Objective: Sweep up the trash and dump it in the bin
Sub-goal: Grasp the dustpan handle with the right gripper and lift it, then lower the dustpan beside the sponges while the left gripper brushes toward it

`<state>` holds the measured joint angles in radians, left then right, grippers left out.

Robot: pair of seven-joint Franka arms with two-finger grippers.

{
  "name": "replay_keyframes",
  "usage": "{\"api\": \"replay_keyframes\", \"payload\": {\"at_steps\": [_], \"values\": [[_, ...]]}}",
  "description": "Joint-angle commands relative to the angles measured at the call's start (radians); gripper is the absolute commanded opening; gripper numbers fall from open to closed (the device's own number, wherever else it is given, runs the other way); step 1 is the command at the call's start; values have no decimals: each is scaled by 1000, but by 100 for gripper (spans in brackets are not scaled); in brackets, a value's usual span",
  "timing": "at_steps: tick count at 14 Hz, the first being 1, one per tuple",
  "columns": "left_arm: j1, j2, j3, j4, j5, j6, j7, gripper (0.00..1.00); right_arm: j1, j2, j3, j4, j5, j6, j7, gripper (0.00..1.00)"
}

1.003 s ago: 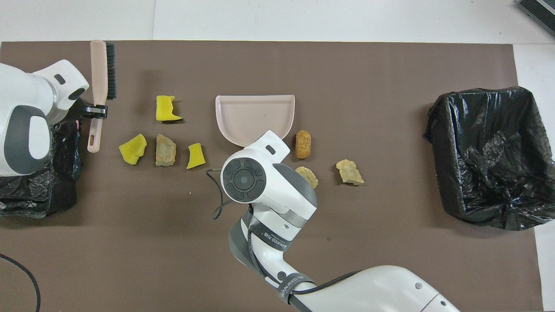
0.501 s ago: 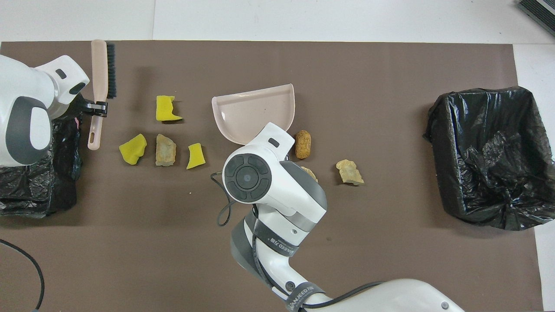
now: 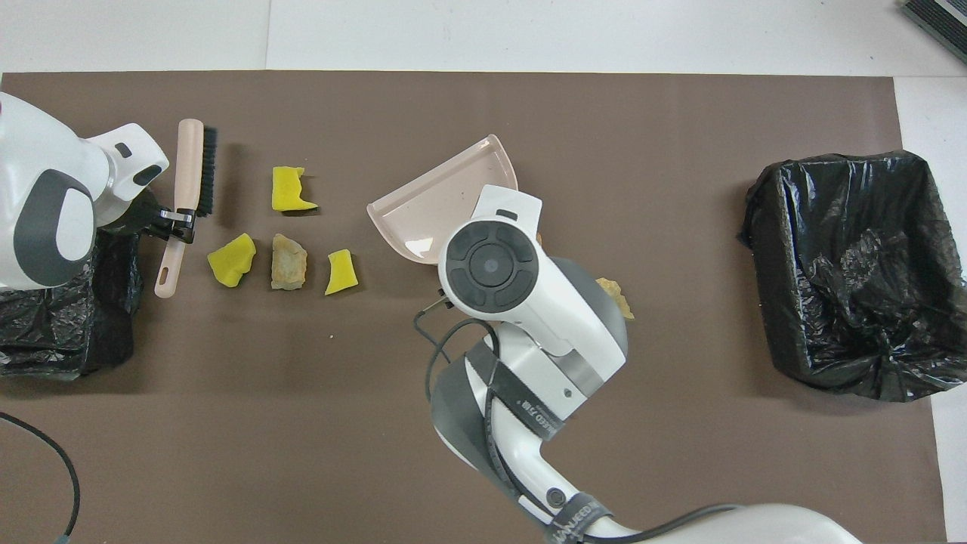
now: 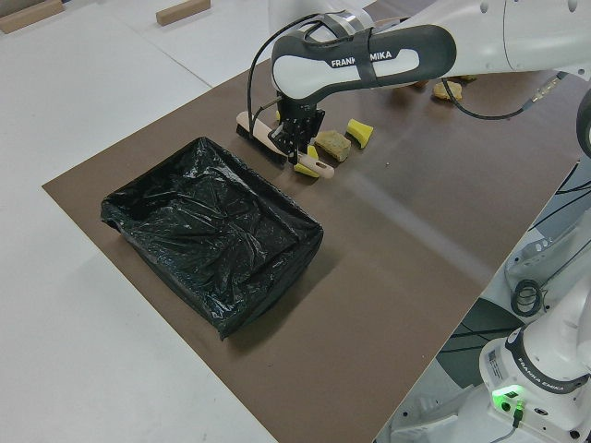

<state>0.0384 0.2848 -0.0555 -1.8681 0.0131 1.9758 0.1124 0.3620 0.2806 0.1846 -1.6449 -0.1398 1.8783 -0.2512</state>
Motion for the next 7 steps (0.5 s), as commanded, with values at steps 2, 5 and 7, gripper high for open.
{"api": "replay_keyframes", "payload": {"at_steps": [2, 5, 7], "values": [[-30, -91, -17, -121, -1, 12, -13, 0, -66, -32, 10, -73, 35, 2, -293, 0], [-121, -114, -17, -161, -51, 18, -20, 0, -113, -47, 9, -121, 34, 28, -439, 0], [-199, -131, -15, -178, -87, 8, -68, 0, -123, -46, 10, -125, 34, 54, -487, 0]]}}
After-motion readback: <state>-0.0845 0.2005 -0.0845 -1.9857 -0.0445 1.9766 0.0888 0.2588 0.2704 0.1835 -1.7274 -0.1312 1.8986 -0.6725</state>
